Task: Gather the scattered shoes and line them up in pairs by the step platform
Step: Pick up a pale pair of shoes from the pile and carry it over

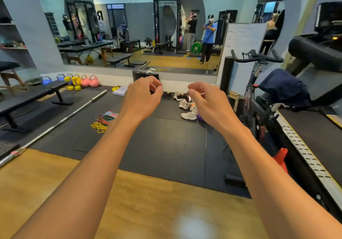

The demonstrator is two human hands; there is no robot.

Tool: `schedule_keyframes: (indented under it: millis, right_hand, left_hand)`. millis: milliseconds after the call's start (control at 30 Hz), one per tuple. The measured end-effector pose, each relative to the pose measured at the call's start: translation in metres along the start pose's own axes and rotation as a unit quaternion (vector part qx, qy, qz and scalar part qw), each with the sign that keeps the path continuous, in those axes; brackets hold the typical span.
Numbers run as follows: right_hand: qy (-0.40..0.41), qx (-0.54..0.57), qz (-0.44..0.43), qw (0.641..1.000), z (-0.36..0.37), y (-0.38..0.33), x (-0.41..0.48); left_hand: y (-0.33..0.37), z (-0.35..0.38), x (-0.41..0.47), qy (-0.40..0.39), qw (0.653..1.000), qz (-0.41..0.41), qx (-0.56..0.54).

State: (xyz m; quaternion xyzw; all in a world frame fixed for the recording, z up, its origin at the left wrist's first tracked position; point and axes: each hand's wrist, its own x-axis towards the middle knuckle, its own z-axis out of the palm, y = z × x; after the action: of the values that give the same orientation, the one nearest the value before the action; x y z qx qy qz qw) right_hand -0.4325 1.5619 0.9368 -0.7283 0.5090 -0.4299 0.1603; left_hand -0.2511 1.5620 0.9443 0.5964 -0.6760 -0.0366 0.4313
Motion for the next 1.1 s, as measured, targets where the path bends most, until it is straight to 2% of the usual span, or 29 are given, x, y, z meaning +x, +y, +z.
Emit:
schedule_keyframes:
  millis: [133, 533, 867, 1100]
  right_hand:
    - [-0.002, -0.009, 0.022, 1.000, 0.017, 0.039, 0.073]
    - [0.051, -0.041, 0.055, 0.996, 0.062, 0.184, 0.359]
    - [0.010, -0.009, 0.061, 0.998, 0.129, 0.317, 0.598]
    - [-0.007, -0.026, 0.086, 0.996, 0.189, 0.433, 0.757]
  left_hand:
    - [-0.034, 0.040, 0.084, 0.008, 0.999, 0.019, -0.028]
    - [-0.106, 0.225, 0.372, -0.056, 0.994, 0.042, -0.083]
    - [-0.199, 0.342, 0.582, -0.057, 0.998, 0.000, -0.042]
    - [-0.281, 0.465, 0.731, -0.085, 0.995, -0.023, -0.055]
